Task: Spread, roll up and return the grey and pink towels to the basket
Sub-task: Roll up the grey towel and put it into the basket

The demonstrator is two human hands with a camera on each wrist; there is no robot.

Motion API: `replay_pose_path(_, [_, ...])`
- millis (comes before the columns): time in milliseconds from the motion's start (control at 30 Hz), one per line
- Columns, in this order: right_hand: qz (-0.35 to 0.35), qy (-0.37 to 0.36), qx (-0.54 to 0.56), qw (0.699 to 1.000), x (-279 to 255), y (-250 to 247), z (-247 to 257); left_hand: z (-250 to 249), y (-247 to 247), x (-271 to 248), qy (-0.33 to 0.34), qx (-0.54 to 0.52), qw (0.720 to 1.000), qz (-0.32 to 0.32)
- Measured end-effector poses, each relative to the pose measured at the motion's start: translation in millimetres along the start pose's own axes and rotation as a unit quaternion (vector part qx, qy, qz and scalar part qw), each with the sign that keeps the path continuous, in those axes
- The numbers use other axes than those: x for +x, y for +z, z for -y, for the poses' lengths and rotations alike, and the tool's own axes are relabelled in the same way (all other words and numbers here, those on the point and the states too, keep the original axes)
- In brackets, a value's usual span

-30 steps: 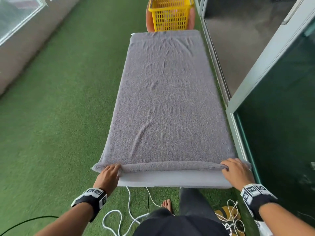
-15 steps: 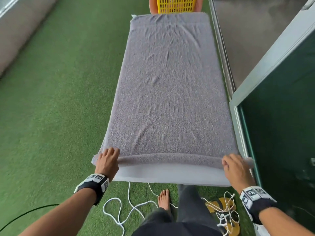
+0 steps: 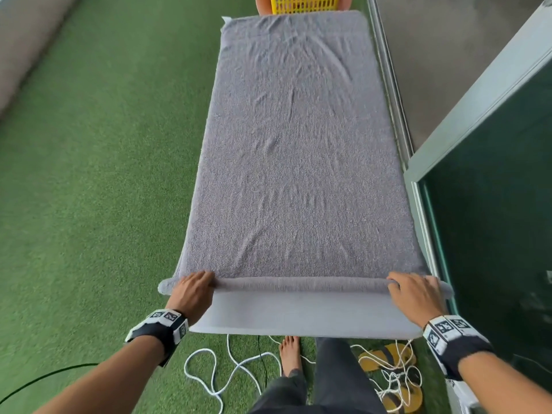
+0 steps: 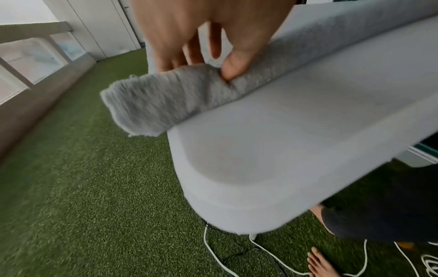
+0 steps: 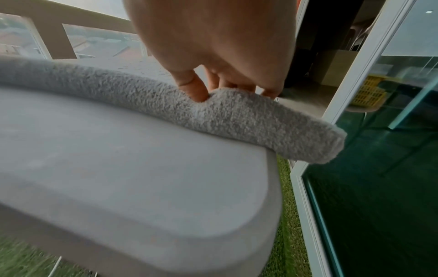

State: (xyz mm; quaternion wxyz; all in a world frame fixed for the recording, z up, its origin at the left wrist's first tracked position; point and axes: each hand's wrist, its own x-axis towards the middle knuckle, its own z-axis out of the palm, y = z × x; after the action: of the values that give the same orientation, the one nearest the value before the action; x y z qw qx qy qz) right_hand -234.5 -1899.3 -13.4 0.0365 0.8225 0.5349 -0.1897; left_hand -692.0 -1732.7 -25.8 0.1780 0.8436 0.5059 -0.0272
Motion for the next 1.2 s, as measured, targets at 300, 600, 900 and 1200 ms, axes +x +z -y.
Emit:
replay_pose_path(300, [-0.111,-0.046,0.015,0.993,7,2,3,-9,-6,20,0.000,0.042,0.997,-0.063])
replay_pose_path(600, [-0.086,-0.037,0.053,0.994,20,8,0,3,-7,35,-0.001,0.004,0.998,-0.064])
replay_pose_path(900, [-0.148,-0.015,0.016,0.989,58,-16,8,1,-30,85,-0.071,0.052,0.996,-0.021])
replay_pose_path(1200, [-0.135,-0.037,0.066,0.988,54,-3,3,1,-7,67,-0.009,0.037,0.999,-0.034])
